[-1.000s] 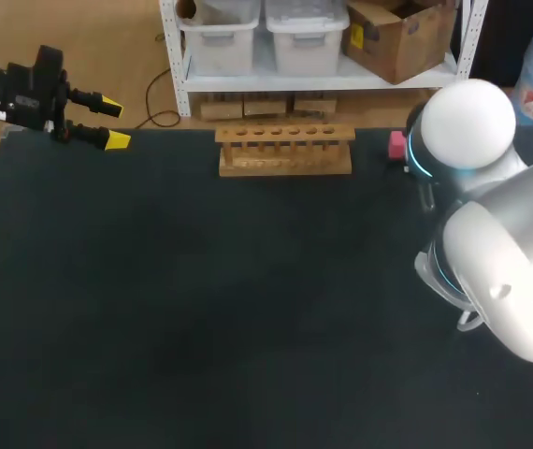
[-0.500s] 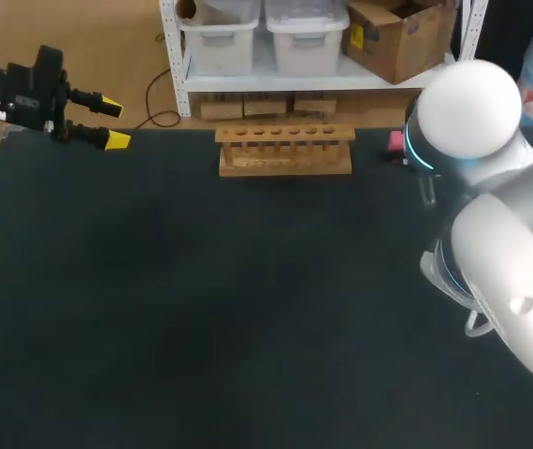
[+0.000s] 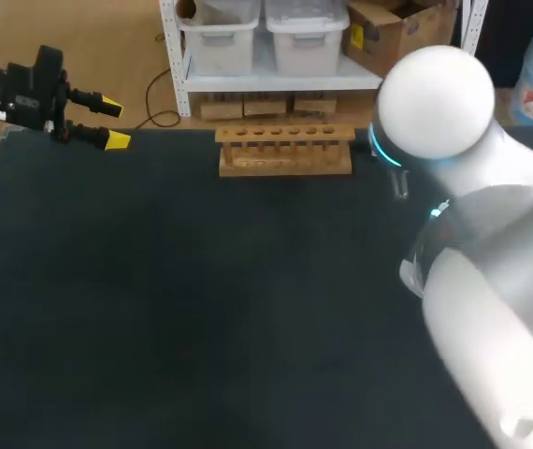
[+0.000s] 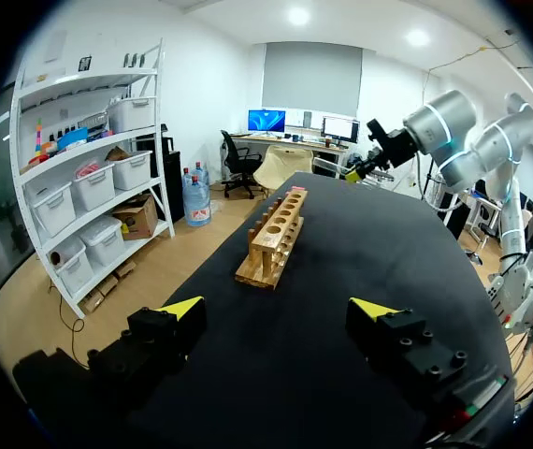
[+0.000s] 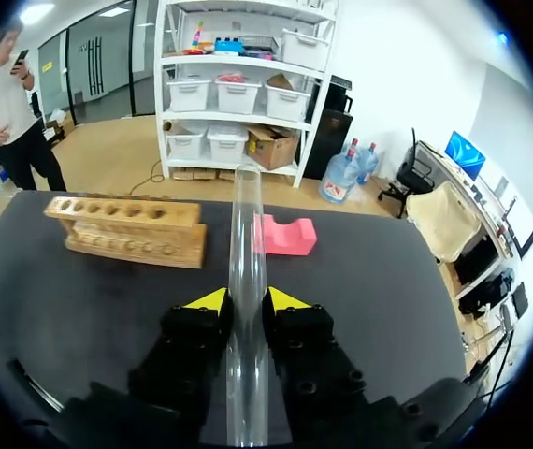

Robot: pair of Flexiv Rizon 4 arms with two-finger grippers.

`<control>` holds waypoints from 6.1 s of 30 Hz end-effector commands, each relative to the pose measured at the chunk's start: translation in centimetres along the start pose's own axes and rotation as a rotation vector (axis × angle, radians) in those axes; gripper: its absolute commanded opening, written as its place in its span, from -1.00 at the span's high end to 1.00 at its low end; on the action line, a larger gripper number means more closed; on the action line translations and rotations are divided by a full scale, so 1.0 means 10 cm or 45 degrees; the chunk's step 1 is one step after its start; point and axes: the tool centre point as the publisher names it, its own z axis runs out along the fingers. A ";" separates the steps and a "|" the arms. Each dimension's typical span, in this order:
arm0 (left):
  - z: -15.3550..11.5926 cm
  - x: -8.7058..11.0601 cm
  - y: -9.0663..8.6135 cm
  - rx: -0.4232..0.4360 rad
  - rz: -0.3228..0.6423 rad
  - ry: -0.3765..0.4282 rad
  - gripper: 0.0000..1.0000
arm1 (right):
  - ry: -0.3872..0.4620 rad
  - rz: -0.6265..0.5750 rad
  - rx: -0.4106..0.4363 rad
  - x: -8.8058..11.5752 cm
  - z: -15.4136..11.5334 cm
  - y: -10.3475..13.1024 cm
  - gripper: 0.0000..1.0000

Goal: Grasp the test tube, adjust it, and insert it.

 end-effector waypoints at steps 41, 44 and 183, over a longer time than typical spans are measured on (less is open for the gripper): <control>0.00 0.01 0.01 0.001 0.002 0.000 -1.00 | 0.016 -0.074 -0.119 -0.24 0.58 1.11 1.00; 0.00 0.01 0.01 0.001 0.002 0.000 -1.00 | 0.015 -0.073 -0.115 -0.27 0.62 1.13 1.00; 0.00 0.01 0.01 0.001 0.002 0.000 -1.00 | 0.144 -0.102 -0.167 -0.04 0.74 1.39 1.00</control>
